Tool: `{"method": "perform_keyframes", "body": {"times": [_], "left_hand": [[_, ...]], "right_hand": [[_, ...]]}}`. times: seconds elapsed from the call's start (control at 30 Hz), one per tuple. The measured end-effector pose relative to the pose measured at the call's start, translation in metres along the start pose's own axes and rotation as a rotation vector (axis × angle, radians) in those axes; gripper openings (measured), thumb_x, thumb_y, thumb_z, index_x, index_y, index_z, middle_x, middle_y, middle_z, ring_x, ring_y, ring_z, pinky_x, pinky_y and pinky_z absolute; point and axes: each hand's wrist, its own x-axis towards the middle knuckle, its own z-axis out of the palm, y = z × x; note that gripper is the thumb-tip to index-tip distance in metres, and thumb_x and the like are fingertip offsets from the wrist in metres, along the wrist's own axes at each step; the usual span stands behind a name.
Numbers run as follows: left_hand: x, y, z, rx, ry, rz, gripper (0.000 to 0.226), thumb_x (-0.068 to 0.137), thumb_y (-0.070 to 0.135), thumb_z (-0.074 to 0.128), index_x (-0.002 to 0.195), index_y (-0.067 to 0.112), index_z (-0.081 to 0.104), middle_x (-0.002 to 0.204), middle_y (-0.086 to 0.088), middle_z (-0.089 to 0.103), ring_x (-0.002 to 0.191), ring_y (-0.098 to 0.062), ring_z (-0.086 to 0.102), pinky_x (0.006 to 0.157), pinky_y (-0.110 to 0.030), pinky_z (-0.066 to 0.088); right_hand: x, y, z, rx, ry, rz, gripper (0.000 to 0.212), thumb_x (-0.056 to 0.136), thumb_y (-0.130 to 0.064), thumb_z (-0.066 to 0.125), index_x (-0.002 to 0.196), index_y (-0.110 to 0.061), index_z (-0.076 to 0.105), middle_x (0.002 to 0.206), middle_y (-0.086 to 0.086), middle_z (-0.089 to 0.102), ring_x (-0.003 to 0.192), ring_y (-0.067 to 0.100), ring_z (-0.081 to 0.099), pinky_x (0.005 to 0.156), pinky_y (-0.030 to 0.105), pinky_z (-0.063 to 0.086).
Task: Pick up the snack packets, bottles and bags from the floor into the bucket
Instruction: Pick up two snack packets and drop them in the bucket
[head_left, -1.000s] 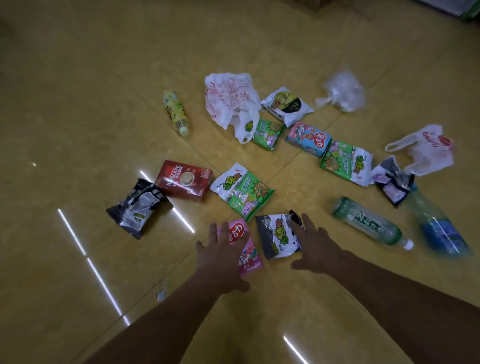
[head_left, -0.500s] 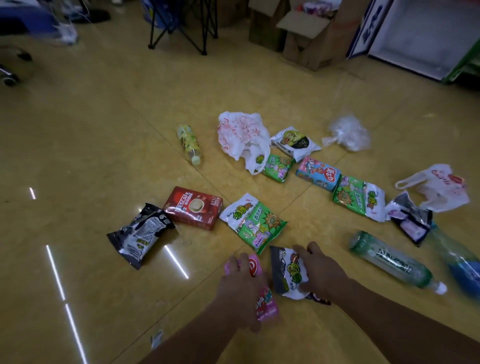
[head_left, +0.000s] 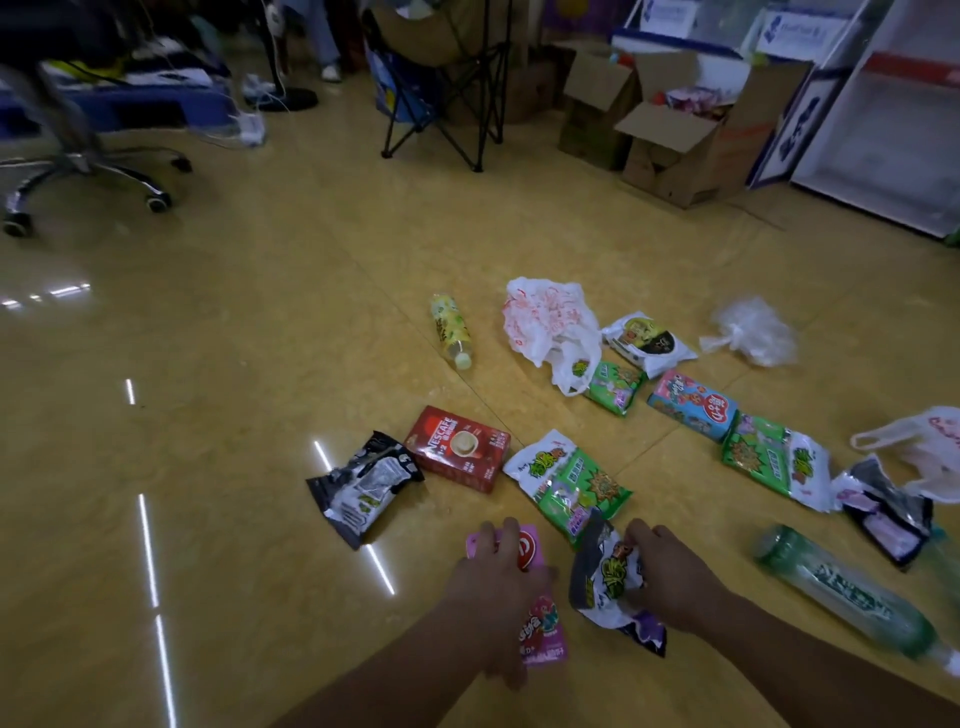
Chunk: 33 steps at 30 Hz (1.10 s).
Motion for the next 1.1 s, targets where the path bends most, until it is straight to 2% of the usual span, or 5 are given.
{"method": "perform_keyframes", "body": {"times": [0.27, 0.47, 0.6, 0.73, 1.1], "left_hand": [[-0.077, -0.060, -0.059, -0.070, 0.178, -0.133, 0.114, 0.058, 0.056, 0.084, 0.147, 0.045, 0.013, 0.160, -0.008, -0.012, 0.145, -0.039, -0.010, 0.110, -0.064, 0.027], [-0.166, -0.118, -0.090, -0.060, 0.340, -0.314, 0.115, 0.056, 0.060, 0.083, 0.146, 0.046, 0.013, 0.158, -0.007, -0.004, 0.144, -0.035, -0.002, 0.107, -0.056, 0.035], [-0.228, -0.153, -0.093, -0.065, 0.392, -0.459, 0.115, 0.054, 0.061, 0.083, 0.145, 0.049, 0.013, 0.159, -0.005, -0.004, 0.144, -0.034, -0.004, 0.105, -0.058, 0.037], [-0.290, -0.173, -0.087, -0.082, 0.399, -0.608, 0.115, 0.054, 0.061, 0.083, 0.144, 0.049, 0.014, 0.159, -0.001, -0.006, 0.145, -0.031, -0.003, 0.107, -0.054, 0.035], [-0.448, -0.180, -0.079, -0.130, 0.427, -0.928, 0.116, 0.052, 0.066, 0.082, 0.144, 0.053, 0.013, 0.159, 0.003, -0.006, 0.144, -0.030, -0.001, 0.107, -0.052, 0.036]], "right_hand": [[0.007, -0.112, -0.048, -0.028, 0.147, -0.223, 0.054, 0.082, -0.030, 0.073, 0.122, -0.023, 0.038, 0.110, 0.004, 0.045, 0.089, 0.021, 0.051, 0.072, 0.034, 0.045], [0.007, -0.221, -0.074, -0.023, 0.187, -0.441, 0.048, 0.083, -0.030, 0.073, 0.116, -0.027, 0.038, 0.103, 0.001, 0.045, 0.082, 0.018, 0.051, 0.065, 0.031, 0.042], [0.006, -0.296, -0.078, -0.027, 0.165, -0.578, 0.048, 0.081, -0.028, 0.076, 0.110, -0.028, 0.038, 0.100, 0.000, 0.044, 0.080, 0.015, 0.051, 0.059, 0.024, 0.037], [0.000, -0.366, -0.075, -0.085, 0.147, -0.670, 0.051, 0.080, -0.029, 0.077, 0.114, -0.025, 0.039, 0.106, 0.002, 0.044, 0.085, 0.020, 0.052, 0.066, 0.029, 0.039], [-0.061, -0.525, -0.045, -0.053, 0.120, -1.003, 0.051, 0.075, -0.030, 0.081, 0.110, -0.025, 0.044, 0.104, 0.001, 0.047, 0.083, 0.015, 0.050, 0.058, 0.022, 0.036]]}}
